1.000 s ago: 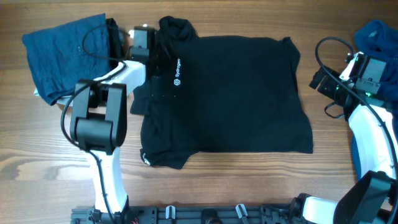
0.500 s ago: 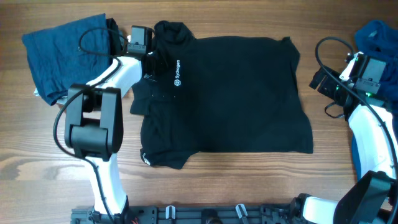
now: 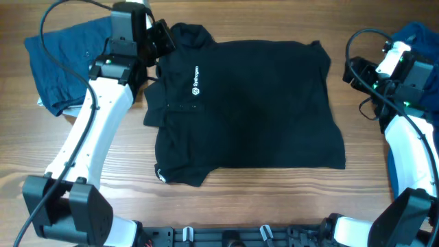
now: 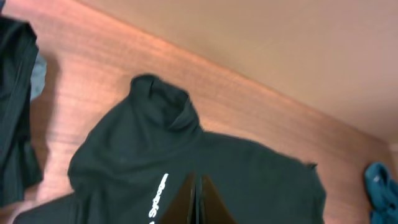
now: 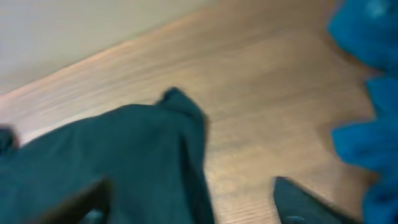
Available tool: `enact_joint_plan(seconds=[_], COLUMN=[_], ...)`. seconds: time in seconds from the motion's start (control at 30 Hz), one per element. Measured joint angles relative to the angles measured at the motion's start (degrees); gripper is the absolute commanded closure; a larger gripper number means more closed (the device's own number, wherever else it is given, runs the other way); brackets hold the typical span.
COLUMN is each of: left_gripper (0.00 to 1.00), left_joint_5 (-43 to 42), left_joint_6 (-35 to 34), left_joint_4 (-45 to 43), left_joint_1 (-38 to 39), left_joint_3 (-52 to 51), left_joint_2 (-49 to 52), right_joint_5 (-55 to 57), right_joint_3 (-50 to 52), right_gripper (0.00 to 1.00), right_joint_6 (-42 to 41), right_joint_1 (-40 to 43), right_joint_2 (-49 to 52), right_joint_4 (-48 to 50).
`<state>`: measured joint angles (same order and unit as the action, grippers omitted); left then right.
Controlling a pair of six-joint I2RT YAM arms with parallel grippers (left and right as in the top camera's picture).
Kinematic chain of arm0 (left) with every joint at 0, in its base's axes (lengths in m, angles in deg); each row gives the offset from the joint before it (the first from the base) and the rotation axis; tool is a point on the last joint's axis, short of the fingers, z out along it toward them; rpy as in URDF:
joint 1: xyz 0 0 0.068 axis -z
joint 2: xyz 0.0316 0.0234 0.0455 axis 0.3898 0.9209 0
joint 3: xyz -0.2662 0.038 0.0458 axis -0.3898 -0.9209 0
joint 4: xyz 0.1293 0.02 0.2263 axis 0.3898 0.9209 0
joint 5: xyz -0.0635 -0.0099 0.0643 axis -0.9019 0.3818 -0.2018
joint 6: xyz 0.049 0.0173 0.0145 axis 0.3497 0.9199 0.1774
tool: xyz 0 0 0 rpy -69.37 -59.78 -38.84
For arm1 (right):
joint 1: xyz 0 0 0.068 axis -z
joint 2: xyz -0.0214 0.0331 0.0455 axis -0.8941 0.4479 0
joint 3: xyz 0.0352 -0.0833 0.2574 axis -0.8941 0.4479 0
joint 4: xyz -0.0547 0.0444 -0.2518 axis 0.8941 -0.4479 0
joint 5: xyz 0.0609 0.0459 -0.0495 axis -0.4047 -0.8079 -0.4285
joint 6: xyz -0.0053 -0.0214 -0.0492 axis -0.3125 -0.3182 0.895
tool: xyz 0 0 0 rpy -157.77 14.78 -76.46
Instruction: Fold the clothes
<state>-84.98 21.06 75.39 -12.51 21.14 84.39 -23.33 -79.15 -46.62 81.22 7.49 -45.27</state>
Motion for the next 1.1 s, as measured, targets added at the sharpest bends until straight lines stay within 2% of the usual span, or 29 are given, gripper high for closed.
enact_joint_plan(seconds=[0.07,0.13,0.27,0.4,0.5,0.6,0.67,0.8,1.0,1.1], left_gripper=[0.96,0.96,0.96,0.96,0.96,0.96,0.96,0.96,0.96,0.96], left_joint_5=[0.02,0.66,1.29,1.46,1.51,1.51,1.64,1.68,1.70,1.68], left_joint_6=[0.00,0.00,0.00,0.00,0.00,0.00,0.00,0.00,0.00,0.00], left_joint_4=[0.02,0.04,-0.04,0.09,0.50,1.11,1.44,1.53,1.57,1.57], left_joint_1=[0.00,0.00,0.00,0.00,0.00,0.00,0.00,0.00,0.00,0.00], left_joint_3=[0.00,0.00,0.02,0.00,0.00,-0.04,-0.04,-0.04,-0.04,-0.04], left_joint_2=[0.48,1.25,3.39,7.41,10.80,13.22,14.01,14.73,15.56,15.56], right_joint_5=[-3.54,-5.03,-6.93,-7.23,-5.51,-2.84,-1.68,-0.68,1.55,1.86], right_joint_3=[0.00,0.00,-1.22,-8.70,-26.80,-44.33,-50.73,-55.47,-55.39,-54.88], right_gripper=[0.92,0.96,0.96,0.96,0.96,0.96,0.96,0.96,0.96,0.96], right_joint_6=[2.56,3.80,7.61,12.63,15.91,17.33,17.38,17.44,17.62,18.32], right_joint_1=[-0.44,-1.25,-4.07,-6.54,-8.46,-8.79,-8.72,-8.74,-8.74,-8.74], right_joint_2=[1.38,3.43,12.24,21.20,29.18,33.44,34.18,36.87,47.12,48.59], right_joint_4=[2.54,3.74,8.20,2.08,-15.30,-24.68,-26.67,-27.10,-29.49,-31.58])
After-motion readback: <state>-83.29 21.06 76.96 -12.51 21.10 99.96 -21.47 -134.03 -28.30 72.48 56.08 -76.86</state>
